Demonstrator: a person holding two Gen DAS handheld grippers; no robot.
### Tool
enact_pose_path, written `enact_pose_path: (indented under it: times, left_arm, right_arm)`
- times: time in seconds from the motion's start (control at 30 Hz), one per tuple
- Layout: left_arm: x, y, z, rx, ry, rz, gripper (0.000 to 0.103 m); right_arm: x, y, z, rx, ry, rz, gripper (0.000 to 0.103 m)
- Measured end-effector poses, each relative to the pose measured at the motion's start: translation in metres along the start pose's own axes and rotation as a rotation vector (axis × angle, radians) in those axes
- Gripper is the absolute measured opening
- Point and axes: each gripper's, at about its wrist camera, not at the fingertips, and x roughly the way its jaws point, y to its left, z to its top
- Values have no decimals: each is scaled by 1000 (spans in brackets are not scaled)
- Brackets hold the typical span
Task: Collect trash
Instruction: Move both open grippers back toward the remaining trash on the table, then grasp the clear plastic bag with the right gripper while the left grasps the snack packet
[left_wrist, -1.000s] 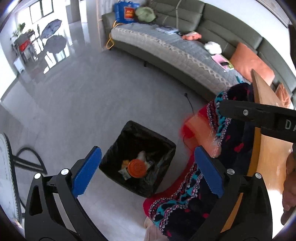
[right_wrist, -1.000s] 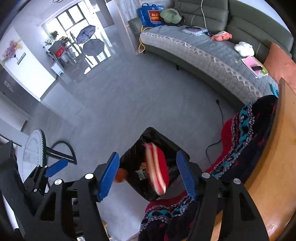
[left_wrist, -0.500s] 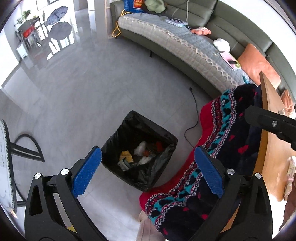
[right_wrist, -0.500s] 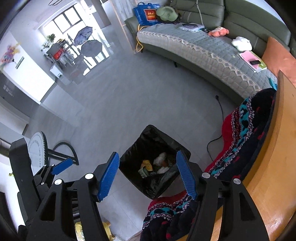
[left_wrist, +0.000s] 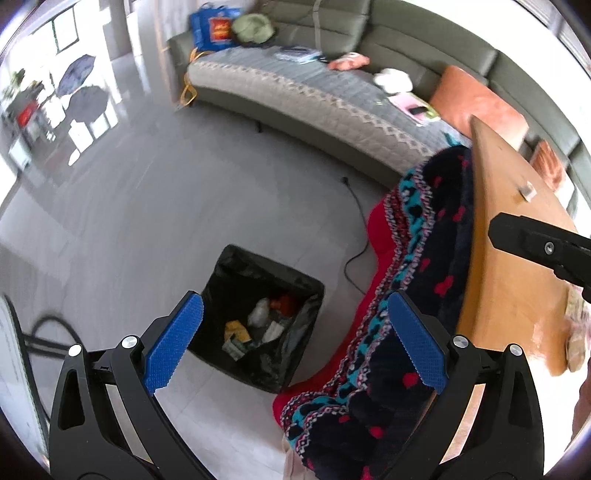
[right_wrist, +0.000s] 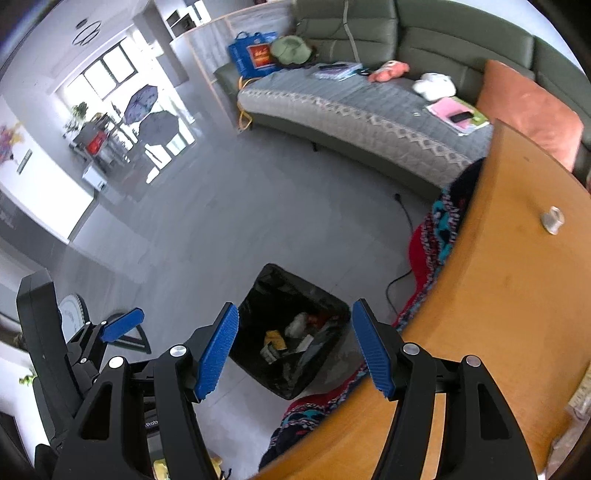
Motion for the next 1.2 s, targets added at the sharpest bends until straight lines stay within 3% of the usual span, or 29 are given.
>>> enact_pose_path:
  times: [0.43,0.77,1.2]
  left_arm:
    - [-19,-118,-4,219,-24,-100,97]
    - [-27,-205,-25,362,-17,-190,97]
    - [-37,-302,-43,481,-20,-269,97]
  right_arm:
    - [-68,-96,-30,164,-98,-54,65]
    - [-124,-177,-78,285,-169,-116,65]
    - [-187,-275,-138,395,-235,-263,65]
